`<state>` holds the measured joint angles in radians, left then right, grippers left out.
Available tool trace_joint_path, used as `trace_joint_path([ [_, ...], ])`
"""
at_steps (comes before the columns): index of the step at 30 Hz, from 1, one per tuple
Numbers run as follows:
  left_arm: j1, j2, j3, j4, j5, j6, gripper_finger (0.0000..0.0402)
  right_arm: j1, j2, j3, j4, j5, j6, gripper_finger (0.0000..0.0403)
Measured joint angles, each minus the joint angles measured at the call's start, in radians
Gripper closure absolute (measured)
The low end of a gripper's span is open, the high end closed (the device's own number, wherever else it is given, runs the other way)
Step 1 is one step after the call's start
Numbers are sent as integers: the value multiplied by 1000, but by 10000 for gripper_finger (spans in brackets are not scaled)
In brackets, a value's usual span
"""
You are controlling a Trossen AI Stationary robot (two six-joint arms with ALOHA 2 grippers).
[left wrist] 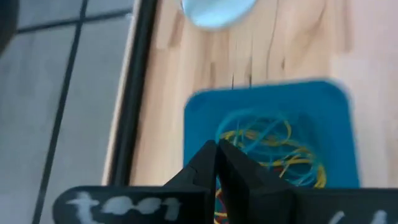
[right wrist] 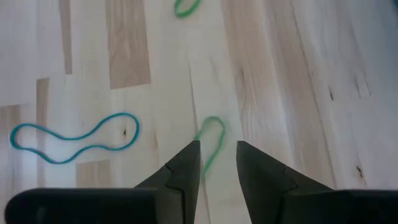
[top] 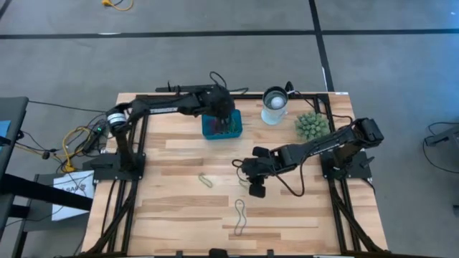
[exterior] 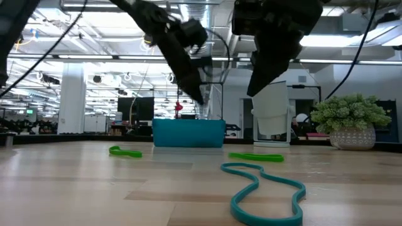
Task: Pick and place items into bin
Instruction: Put the blue rubber band into the blue bin
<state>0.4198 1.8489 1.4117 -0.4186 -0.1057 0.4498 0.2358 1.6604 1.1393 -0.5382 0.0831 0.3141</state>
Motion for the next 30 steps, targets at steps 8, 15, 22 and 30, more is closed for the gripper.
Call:
trace_joint_path([
  [8, 3, 141, -1, 41, -56, 7, 402, 0, 0, 0, -5, -2, 0, 305],
  [15, 3, 195, 0, 51, -44, -10, 401, 6, 0, 0, -11, -3, -8, 305],
  [22, 0, 198, 9, 14, -48, -39, 401, 6, 0, 0, -11, -3, -8, 305],
  [30, -2, 196, 87, -107, -47, -80, 359, 6, 0, 0, -11, -3, -8, 305],
])
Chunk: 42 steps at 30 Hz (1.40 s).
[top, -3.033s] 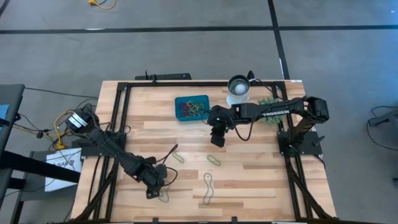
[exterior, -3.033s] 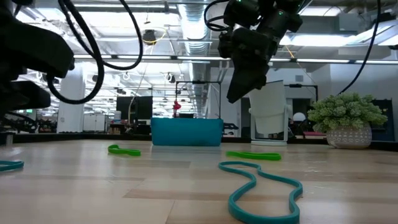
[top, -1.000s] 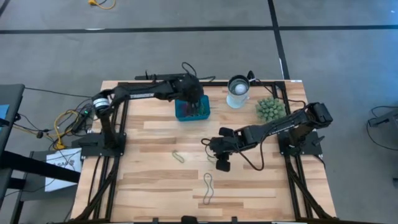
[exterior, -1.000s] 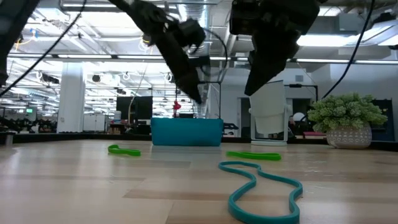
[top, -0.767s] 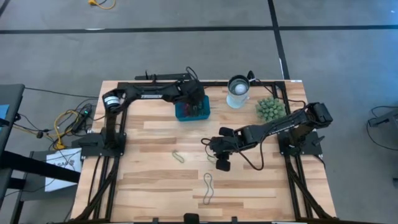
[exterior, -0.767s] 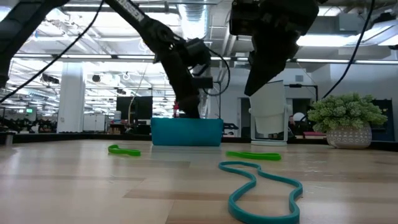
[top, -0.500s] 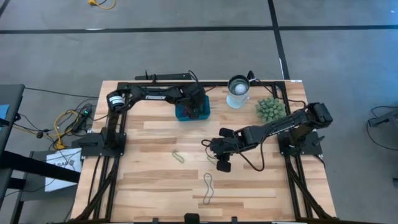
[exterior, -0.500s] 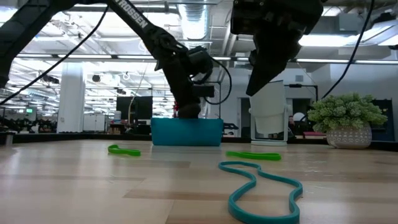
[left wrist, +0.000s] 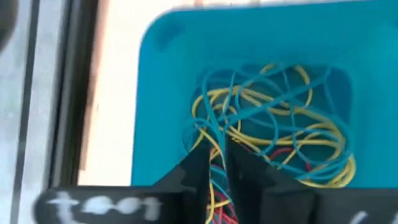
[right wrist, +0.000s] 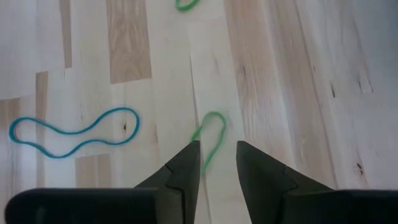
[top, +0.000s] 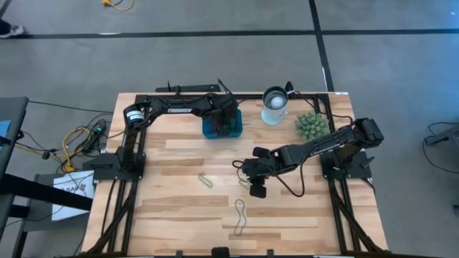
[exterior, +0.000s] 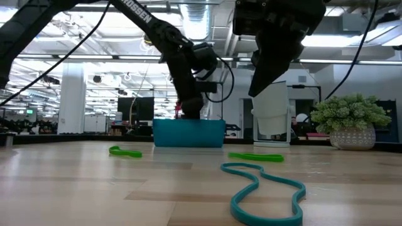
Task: Pick and place items into bin
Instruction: Put the blue rubber band into the blue bin
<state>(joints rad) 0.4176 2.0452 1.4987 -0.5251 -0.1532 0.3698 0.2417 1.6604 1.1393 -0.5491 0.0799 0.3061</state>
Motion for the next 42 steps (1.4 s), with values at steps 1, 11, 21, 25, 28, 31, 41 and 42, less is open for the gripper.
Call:
trace_joint_path([
  [1, -2, -1, 11, -7, 0, -12, 348, 0, 0, 0, 0, 0, 0, 305],
  [11, -28, -2, 285, -399, -11, -64, 297, 0, 0, 0, -19, 8, 0, 305],
  [21, -42, -96, 700, -854, -13, -14, 297, 55, 0, 0, 29, 11, 42, 305],
  [25, -67, -223, 705, -950, -34, -17, 297, 75, 0, 0, 31, 18, 100, 305],
  [28, -92, -347, 659, -984, 13, -74, 297, 85, 0, 0, 44, 39, 121, 305],
  [31, -137, -476, 566, -949, 78, -118, 297, 88, 0, 0, 109, 50, 107, 305],
  [41, -366, -850, -109, -440, 50, -229, 297, 79, 0, 0, 192, -241, 206, 305],
  [42, -385, -873, -182, -375, 41, -238, 297, 79, 0, 0, 192, -251, 228, 305],
])
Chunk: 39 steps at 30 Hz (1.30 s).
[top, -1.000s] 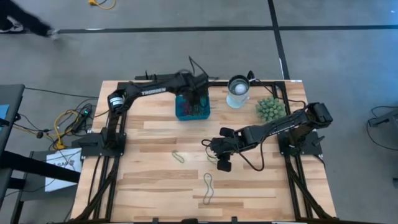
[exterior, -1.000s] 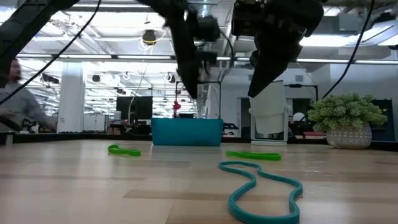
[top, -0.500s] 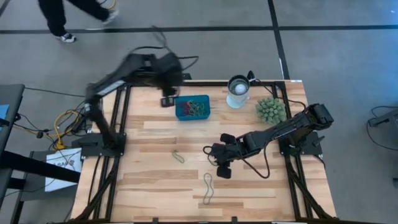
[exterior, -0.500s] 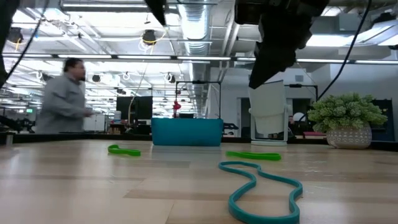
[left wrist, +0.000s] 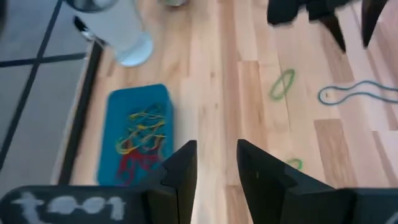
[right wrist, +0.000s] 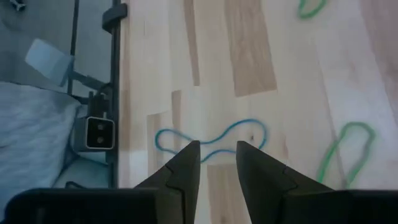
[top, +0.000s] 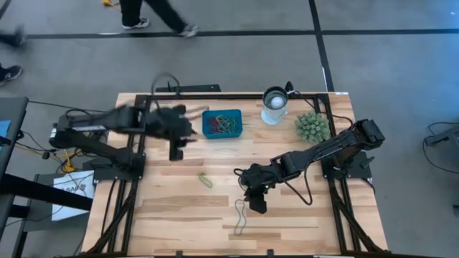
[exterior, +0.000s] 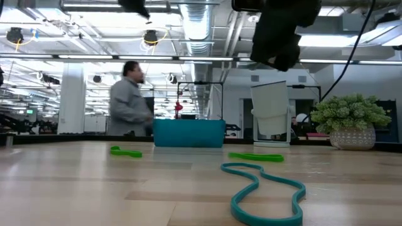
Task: Pick and place items into bin
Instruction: Put the blue rubber band into the blue bin
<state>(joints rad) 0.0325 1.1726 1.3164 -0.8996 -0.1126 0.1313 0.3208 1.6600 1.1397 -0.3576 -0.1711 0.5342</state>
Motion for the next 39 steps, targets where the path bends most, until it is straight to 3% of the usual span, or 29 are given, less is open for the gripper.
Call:
trace_joint_path([
  [7, -108, -56, -415, 385, -81, -72, 297, -21, 12, 0, 7, 51, -11, 305],
  [13, -163, -47, -608, 623, -106, -132, 297, -34, 95, 1, 11, 68, 27, 305],
  [17, -179, -48, -646, 665, -134, -155, 297, -33, 196, 40, -59, 61, 126, 305],
  [28, -181, -47, -649, 670, -162, -164, 297, 1, 412, 374, -433, 87, 63, 305],
  [39, -215, -47, -649, 645, -154, -170, 297, 0, 521, 462, -465, 94, 87, 305],
])
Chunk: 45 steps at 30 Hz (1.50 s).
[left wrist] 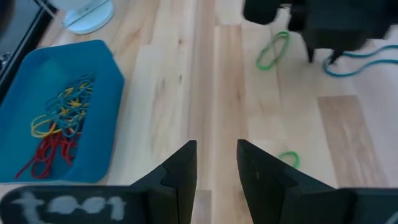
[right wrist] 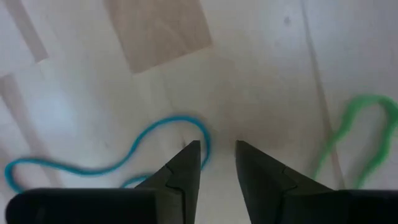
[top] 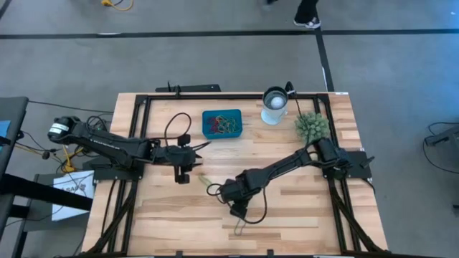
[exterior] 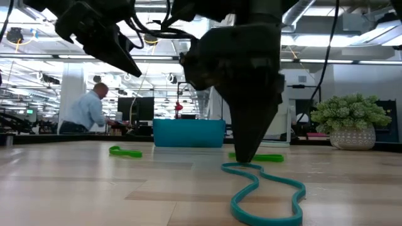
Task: Pick and place items into bin
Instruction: Put the blue rubber band into the blue bin
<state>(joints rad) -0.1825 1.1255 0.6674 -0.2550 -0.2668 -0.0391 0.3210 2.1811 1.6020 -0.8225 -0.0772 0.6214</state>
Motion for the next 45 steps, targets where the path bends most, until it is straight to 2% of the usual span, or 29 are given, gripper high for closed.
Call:
trace_joint_path([
  [8, -61, 0, 0, 4, -8, -9, 297, 25, 0, -1, -2, 21, 51, 305],
  [16, -67, 0, 0, 6, -9, -10, 297, 53, 0, -2, -4, 63, 39, 308],
  [20, -67, 0, 0, 10, -10, -10, 297, 59, 10, -1, -5, 83, -9, 335],
  [25, -67, 0, 0, 14, -26, -31, 297, 59, 46, 4, -4, 79, -75, 391],
  [34, -67, 0, 0, 3, -65, -37, 297, 46, -21, 69, -46, 93, -182, 401],
  [37, -67, 0, 0, 0, -65, -40, 297, 35, -102, 115, -94, 186, -225, 402],
  [45, -67, 0, 1, -27, -60, -53, 297, -67, -261, 150, -280, 572, -303, 402],
])
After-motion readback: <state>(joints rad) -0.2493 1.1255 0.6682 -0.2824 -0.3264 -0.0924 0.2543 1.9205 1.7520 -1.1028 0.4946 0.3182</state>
